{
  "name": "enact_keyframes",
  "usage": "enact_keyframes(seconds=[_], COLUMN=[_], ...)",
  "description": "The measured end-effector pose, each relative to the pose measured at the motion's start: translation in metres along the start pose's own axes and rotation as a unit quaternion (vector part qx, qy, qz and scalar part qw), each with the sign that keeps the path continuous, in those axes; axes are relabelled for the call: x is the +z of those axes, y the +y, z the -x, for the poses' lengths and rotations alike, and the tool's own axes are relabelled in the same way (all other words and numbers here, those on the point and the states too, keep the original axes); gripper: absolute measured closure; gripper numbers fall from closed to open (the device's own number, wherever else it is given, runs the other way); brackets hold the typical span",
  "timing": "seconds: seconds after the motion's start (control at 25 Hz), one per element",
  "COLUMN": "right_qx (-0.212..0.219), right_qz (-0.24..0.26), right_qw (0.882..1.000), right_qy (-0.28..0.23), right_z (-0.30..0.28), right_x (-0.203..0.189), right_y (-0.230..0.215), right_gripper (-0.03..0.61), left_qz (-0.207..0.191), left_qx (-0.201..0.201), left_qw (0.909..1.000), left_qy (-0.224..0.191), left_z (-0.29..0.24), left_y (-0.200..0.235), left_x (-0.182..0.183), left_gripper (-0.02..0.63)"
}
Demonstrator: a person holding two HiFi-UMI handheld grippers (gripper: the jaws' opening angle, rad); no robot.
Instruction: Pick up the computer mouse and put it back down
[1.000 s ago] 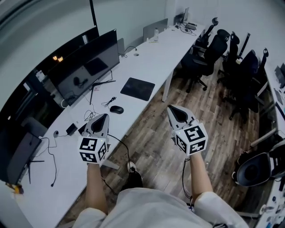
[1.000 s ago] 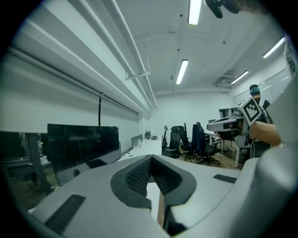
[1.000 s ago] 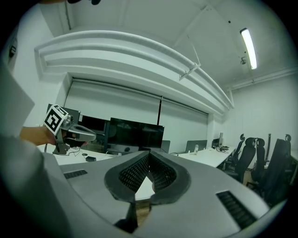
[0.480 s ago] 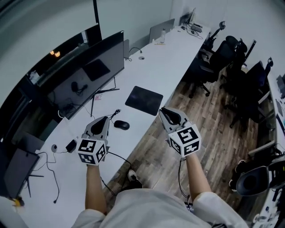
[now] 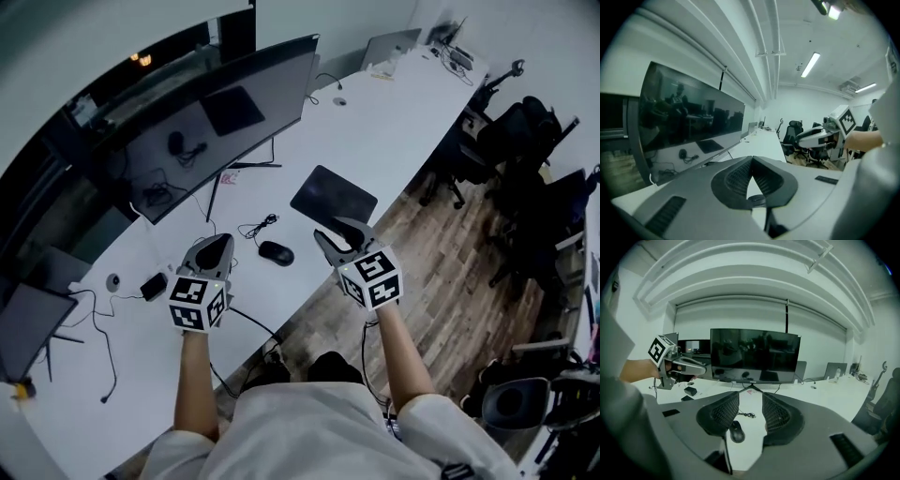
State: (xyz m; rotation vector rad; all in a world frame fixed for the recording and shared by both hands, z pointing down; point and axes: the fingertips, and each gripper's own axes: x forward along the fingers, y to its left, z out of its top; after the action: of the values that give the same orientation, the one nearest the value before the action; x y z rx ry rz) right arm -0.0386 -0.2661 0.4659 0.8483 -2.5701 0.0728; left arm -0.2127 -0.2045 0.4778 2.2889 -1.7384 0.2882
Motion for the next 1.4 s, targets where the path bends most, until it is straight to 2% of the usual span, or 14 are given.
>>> enact_keyframes(seconds=[0.12,0.2,0.32,0.48,0.64,0.88,1.04,1.12,1.2,1.4], right_qx=[0.038,0.068,0.120,0.185,0.221,0.248,0.259,0.257,0.254,0.244], right_qz=[0.002,0.007,0.022,0.036,0.046,0.077,0.102,0.109,0.102,0.105], right_qw=[0.999,0.997,0.989,0.974,0.961,0.943,0.931,0.931,0.934,0.934], right_qy=[0.028,0.047,0.083,0.128,0.162,0.209,0.235,0.235,0.231,0.238], right_z=[-0.036,-0.059,-0.091,-0.132,-0.168,-0.204,-0.214,-0.217,-0.222,-0.220], right_x=[-0.023,-0.040,-0.067,-0.102,-0.139,-0.190,-0.210,-0.211,-0.210,-0.204], right_y=[0.003,0.006,0.014,0.031,0.046,0.072,0.080,0.082,0.083,0.079], right_gripper=[0.393,0.380,0.350,0.316,0.263,0.219,0.230,0.250,0.301,0.302], left_qz=[0.052,0.072,0.096,0.137,0.157,0.174,0.184,0.183,0.180,0.165], left_qx=[-0.014,-0.010,0.017,0.071,0.100,0.125,0.130,0.130,0.129,0.116], left_qw=[0.9986,0.9973,0.9950,0.9869,0.9801,0.9718,0.9679,0.9677,0.9681,0.9733], left_qy=[-0.004,0.000,0.018,0.047,0.068,0.098,0.112,0.115,0.117,0.109], left_z=[-0.006,-0.010,-0.016,-0.012,-0.012,0.000,0.005,0.007,0.008,0.003], left_y=[0.006,0.009,0.016,0.030,0.041,0.046,0.043,0.045,0.048,0.054], left_x=[-0.016,-0.027,-0.047,-0.081,-0.107,-0.138,-0.150,-0.152,-0.152,-0.138], left_gripper=[0.598,0.598,0.598,0.598,0.598,0.598,0.598,0.598,0.598,0.598])
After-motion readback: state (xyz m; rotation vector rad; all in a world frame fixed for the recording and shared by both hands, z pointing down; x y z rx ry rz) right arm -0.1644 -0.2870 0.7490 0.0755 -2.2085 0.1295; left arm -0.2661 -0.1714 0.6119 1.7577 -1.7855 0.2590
